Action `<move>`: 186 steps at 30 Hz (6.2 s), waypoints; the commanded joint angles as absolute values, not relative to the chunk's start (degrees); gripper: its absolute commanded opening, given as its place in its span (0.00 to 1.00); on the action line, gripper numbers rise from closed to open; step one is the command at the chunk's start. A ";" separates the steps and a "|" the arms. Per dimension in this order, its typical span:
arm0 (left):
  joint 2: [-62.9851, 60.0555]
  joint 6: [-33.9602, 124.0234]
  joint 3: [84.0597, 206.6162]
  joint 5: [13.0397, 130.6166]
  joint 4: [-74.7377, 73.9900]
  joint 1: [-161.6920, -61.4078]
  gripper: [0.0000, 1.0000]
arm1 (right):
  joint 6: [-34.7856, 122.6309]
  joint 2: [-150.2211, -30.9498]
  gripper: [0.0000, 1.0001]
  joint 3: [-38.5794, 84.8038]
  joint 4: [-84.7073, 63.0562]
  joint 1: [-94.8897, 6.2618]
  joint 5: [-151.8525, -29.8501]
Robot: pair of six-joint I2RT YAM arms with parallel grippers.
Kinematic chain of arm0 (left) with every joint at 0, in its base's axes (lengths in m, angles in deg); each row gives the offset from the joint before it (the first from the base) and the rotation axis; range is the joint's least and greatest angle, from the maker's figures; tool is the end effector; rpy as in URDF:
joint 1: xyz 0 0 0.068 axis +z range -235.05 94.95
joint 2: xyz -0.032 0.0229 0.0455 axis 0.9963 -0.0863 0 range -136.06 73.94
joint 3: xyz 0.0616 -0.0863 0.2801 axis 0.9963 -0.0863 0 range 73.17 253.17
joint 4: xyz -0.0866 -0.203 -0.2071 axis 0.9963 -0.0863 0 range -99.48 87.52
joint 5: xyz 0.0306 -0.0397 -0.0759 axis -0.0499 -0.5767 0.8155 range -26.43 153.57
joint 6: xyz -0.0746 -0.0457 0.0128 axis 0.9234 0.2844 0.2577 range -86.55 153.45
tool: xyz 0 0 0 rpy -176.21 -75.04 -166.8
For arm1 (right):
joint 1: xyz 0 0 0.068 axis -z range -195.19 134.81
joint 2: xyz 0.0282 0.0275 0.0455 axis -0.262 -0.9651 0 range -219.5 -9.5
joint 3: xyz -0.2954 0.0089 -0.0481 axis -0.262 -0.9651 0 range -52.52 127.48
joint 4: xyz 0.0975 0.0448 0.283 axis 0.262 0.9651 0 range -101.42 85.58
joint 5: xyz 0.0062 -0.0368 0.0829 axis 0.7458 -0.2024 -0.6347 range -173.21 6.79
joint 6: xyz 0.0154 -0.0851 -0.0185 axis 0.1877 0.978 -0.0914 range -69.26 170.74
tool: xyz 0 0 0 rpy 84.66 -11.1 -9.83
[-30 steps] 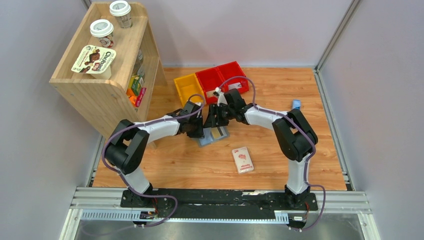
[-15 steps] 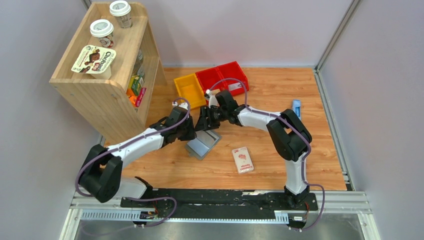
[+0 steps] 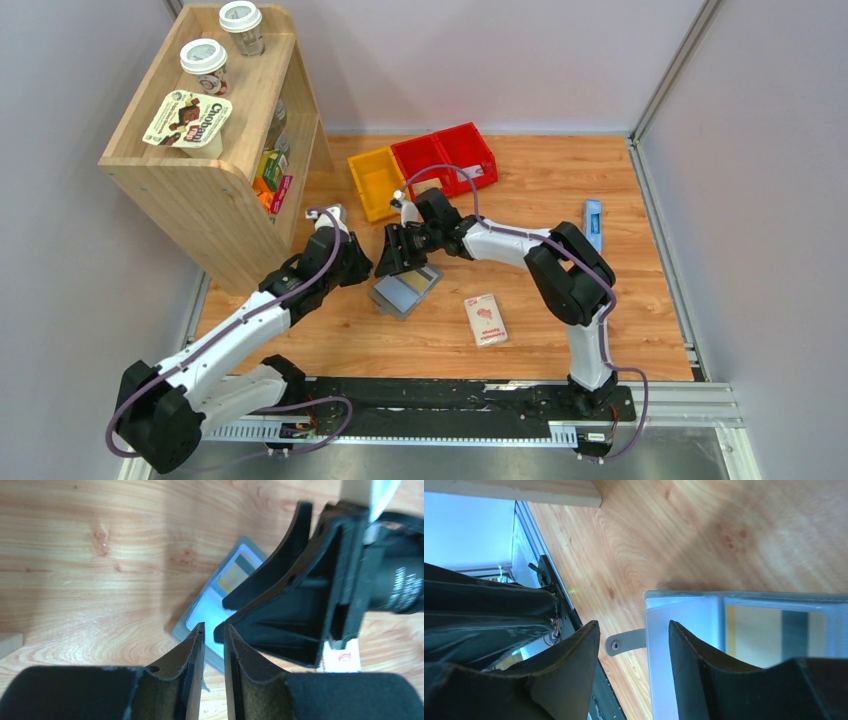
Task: Take the credit cards out of the card holder
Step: Remove the credit card from the card holder.
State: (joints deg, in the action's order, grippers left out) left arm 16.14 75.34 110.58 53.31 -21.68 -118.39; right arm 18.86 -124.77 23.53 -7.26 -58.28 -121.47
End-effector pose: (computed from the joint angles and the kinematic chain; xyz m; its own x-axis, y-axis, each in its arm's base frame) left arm 0.2355 -0.1383 0.2194 -0.6810 -0.3385 -0.6493 -0.0381 0.9019 -0.4302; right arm 0.3353 0.3803 0.1479 -0.8828 -0.2579 -0.3925 -0.4697 0.4736 0.7451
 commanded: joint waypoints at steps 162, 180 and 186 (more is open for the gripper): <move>-23.53 98.67 107.18 82.20 35.93 -114.67 0.28 | 26.74 -118.22 0.18 6.54 -4.74 -46.65 -102.72; -24.14 97.79 107.71 83.52 37.69 -114.76 0.21 | 26.48 -118.40 0.18 6.72 -4.92 -46.65 -103.34; -25.46 98.23 108.76 84.31 38.04 -114.76 0.22 | 26.22 -118.66 0.18 6.80 -5.18 -46.65 -103.86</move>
State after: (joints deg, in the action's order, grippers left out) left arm -24.43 97.42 106.97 81.65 33.62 -114.31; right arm 25.28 -117.05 8.23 -7.10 -46.13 -104.77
